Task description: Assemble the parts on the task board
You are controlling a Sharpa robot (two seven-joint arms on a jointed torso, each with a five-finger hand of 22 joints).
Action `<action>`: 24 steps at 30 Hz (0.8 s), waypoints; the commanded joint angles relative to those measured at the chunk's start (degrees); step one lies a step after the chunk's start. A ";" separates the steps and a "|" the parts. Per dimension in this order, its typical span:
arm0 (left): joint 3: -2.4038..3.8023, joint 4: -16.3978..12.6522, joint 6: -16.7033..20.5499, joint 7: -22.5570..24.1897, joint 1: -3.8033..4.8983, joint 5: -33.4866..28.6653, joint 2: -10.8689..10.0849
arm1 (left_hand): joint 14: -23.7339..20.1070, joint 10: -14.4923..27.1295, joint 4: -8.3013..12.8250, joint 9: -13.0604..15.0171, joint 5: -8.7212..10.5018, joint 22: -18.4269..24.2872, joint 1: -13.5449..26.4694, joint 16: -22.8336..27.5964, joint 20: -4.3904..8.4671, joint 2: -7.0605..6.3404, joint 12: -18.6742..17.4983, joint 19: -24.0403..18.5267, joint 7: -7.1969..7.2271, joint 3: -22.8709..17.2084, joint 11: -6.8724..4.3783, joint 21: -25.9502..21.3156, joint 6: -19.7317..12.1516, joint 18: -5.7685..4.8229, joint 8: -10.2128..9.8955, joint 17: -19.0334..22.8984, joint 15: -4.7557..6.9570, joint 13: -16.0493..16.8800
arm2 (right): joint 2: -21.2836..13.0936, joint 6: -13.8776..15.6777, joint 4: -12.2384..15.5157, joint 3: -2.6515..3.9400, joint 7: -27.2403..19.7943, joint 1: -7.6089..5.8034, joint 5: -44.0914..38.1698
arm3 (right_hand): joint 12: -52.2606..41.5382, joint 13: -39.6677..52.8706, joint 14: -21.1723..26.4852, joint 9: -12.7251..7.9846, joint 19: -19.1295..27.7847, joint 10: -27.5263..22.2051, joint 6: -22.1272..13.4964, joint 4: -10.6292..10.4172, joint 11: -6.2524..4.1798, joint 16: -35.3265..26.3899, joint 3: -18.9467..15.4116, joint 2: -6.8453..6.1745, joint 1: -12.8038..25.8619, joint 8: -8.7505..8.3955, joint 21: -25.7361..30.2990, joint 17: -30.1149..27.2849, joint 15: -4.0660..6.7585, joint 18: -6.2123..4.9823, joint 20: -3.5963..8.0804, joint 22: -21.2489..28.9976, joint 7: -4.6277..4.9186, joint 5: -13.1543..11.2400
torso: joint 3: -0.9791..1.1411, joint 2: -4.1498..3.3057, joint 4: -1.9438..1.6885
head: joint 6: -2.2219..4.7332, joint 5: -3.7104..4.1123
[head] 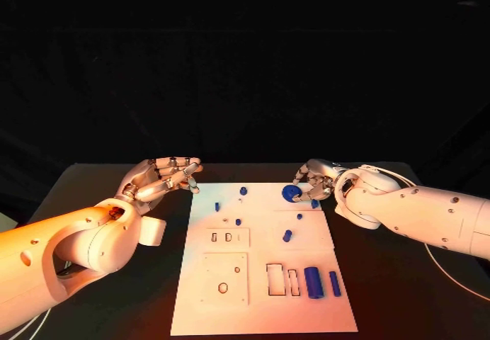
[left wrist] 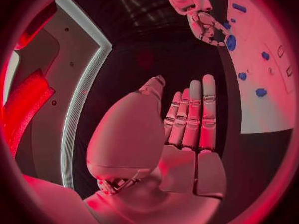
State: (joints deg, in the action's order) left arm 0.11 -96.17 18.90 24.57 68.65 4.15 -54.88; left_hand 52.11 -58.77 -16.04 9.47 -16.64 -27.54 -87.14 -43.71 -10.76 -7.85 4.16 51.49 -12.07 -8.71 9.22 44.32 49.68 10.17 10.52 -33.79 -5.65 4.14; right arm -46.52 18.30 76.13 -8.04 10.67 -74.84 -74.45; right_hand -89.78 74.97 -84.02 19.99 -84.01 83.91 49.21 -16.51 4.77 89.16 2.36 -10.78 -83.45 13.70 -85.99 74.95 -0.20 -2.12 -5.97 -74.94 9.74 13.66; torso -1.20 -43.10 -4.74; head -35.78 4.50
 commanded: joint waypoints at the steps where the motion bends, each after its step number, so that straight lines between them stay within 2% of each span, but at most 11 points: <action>1: 0.04 -0.04 -0.99 0.32 0.05 -0.10 0.12 | -0.52 0.34 -0.02 0.06 0.23 -0.06 -0.45 -0.37 -0.11 -0.01 0.13 -0.38 0.09 -0.26 -0.12 0.40 -0.31 0.17 0.00 0.05 0.07 0.01 | 0.47 -1.98 -0.52 0.02 0.34 0.21 0.24 | -0.22 15.03 -5.55 0.09 -3.88 6.09 -0.28 -0.02 0.22 0.39 0.37 0.19 0.30 0.28 -0.30 13.02 -0.46 1.01 -0.47 -10.80 -0.09 0.34 | -0.03 0.01 0.16 | -0.14 -0.13; 11: 0.04 0.07 -0.99 0.30 0.05 -0.07 0.16 | -0.56 0.37 -0.02 0.08 0.23 -0.18 -0.50 -0.43 -0.13 -0.02 0.15 -0.51 0.12 -0.29 -0.11 0.56 -0.32 0.17 -0.01 0.08 0.05 0.02 | 1.38 -0.96 -1.77 0.02 0.74 0.41 -0.41 | -0.22 15.03 -5.59 0.11 -4.12 6.09 -0.12 0.03 0.20 0.45 0.93 0.63 -0.03 0.57 -0.76 13.26 -0.47 1.13 -0.51 -11.33 -0.11 0.65 | -0.02 0.04 0.03 | -0.30 -0.09; 24: 0.04 0.17 -1.01 0.26 0.05 -0.05 0.20 | -0.56 0.37 -0.02 0.08 0.23 -0.18 -0.50 -0.43 -0.13 -0.02 0.15 -0.51 0.12 -0.29 -0.11 0.56 -0.32 0.17 -0.01 0.08 0.05 0.02 | 2.09 0.27 -2.24 0.02 0.54 0.43 -0.24 | -0.22 15.03 -5.61 0.10 -4.40 6.09 0.07 -0.04 0.18 0.48 1.51 1.10 -0.04 0.85 -1.28 13.35 -0.47 1.29 -0.53 -11.95 -0.14 1.33 | -0.04 0.07 0.11 | -0.37 -0.11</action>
State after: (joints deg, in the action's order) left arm 0.11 -95.94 18.86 24.52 68.65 4.15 -54.81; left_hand 51.91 -58.77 -16.04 9.46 -16.64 -27.67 -87.14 -43.93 -10.96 -7.85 4.16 51.29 -12.07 -8.71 9.22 44.72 49.68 10.17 10.52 -33.79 -5.44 4.14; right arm -44.55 18.37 74.00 -8.03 11.21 -74.45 -74.43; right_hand -89.78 74.95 -84.03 20.05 -84.00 83.90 49.19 -16.58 4.77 89.37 3.58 -10.09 -83.52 14.19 -87.04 74.93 -0.20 -1.25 -5.96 -74.93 9.76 14.64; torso -1.22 -43.02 -4.66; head -36.19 4.33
